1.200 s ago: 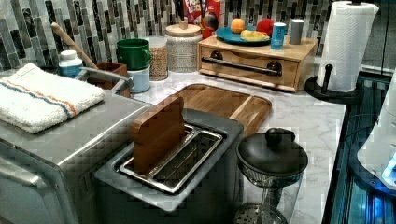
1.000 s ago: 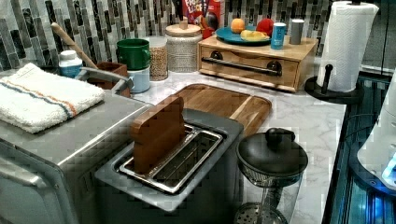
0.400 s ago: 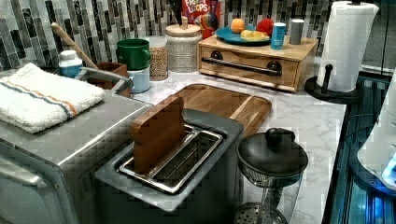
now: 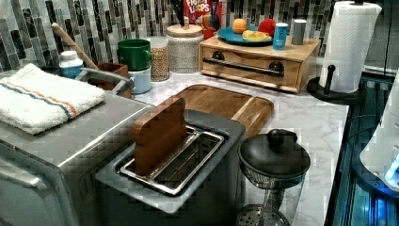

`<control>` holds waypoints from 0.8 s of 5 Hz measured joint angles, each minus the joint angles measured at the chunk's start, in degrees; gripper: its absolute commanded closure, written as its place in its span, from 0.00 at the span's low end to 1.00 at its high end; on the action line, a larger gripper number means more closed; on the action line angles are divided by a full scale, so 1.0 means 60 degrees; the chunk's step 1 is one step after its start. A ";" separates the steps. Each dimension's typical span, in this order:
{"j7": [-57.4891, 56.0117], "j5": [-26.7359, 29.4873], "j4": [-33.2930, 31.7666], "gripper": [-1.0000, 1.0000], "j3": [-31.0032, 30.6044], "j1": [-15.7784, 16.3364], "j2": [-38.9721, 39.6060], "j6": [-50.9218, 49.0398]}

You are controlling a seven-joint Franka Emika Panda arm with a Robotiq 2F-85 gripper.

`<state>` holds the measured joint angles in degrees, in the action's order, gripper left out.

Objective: Open the drawer.

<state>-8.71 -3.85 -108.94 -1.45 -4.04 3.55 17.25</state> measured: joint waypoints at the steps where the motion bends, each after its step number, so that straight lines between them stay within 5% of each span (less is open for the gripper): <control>1: -0.1363 -0.0367 0.0000 0.00 0.0000 -0.0024 0.0009 0.0252; 4: -0.6014 -0.1135 -0.0429 0.00 0.0353 -0.0122 0.0054 0.1620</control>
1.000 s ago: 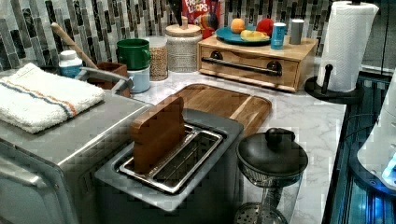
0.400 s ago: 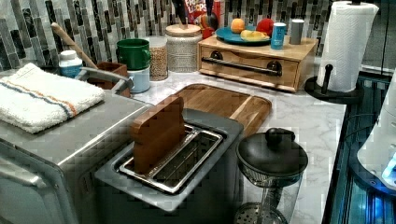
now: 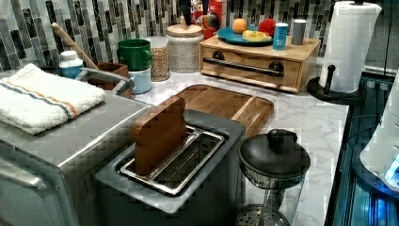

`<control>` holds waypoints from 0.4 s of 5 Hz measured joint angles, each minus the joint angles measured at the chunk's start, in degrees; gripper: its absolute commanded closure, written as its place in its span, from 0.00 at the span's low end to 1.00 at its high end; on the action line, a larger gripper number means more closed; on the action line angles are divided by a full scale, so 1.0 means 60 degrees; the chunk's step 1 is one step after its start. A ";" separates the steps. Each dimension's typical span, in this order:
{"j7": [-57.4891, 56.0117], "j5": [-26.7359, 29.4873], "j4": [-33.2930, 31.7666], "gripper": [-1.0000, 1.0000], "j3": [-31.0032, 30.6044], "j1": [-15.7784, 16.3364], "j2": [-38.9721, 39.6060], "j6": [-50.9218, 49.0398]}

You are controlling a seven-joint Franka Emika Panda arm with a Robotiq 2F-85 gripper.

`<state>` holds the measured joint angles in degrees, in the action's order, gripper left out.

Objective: Open the drawer.

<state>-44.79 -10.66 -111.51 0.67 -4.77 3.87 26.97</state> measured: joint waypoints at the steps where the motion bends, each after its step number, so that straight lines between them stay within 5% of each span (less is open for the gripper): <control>1: -0.0811 0.0072 -0.0121 0.00 0.0306 -0.0177 0.0279 0.0853; 2: -0.1217 0.0072 -0.0289 0.00 0.0602 -0.0517 0.0547 0.1730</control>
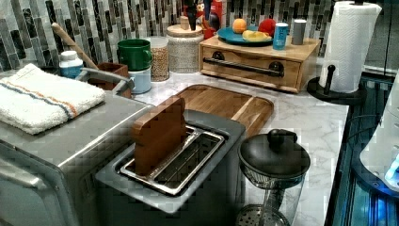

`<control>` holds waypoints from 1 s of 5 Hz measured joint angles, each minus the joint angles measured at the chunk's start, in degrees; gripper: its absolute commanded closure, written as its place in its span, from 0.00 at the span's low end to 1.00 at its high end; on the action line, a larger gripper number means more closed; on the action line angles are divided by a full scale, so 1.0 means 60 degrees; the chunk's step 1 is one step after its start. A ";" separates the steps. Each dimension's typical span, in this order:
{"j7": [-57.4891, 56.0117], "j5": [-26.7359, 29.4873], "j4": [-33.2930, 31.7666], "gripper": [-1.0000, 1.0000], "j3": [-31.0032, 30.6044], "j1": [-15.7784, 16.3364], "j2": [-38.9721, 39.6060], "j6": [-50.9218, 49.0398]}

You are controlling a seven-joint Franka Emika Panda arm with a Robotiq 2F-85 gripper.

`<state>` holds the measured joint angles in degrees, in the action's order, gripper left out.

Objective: Open the drawer.

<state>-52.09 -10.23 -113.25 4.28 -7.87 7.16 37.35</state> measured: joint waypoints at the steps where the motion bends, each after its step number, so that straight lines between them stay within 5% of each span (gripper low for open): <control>1: -0.0359 0.0000 -0.0177 0.00 0.0334 -0.0324 0.0188 0.0047; 5: -0.0989 0.0314 -0.1138 0.00 0.0812 -0.1444 0.0934 0.0522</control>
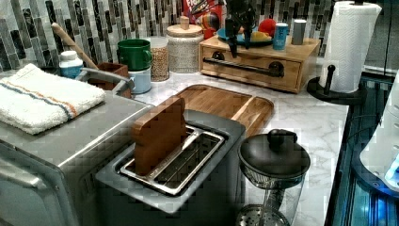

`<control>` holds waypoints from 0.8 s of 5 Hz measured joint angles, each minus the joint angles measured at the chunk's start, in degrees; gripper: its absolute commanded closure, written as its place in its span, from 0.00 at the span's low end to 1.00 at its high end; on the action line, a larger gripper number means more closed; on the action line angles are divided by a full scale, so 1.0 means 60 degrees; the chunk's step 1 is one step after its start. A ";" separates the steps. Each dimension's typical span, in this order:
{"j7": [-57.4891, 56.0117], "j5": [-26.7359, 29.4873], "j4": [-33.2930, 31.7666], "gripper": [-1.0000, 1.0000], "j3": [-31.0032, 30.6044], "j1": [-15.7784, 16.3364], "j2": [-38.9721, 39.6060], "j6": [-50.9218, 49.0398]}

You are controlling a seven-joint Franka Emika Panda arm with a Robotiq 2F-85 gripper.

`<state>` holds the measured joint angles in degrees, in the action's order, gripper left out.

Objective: Open the drawer.

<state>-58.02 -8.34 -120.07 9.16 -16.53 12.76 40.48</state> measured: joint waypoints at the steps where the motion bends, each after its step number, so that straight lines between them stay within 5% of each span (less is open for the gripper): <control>1: 0.0182 0.0028 0.0000 0.00 -0.0150 0.0002 -0.0099 -0.0145; 4: 0.0219 0.0027 -0.0149 0.00 -0.0754 0.0100 -0.0092 0.0615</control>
<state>-56.71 -8.18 -120.97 4.63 -15.93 12.21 44.17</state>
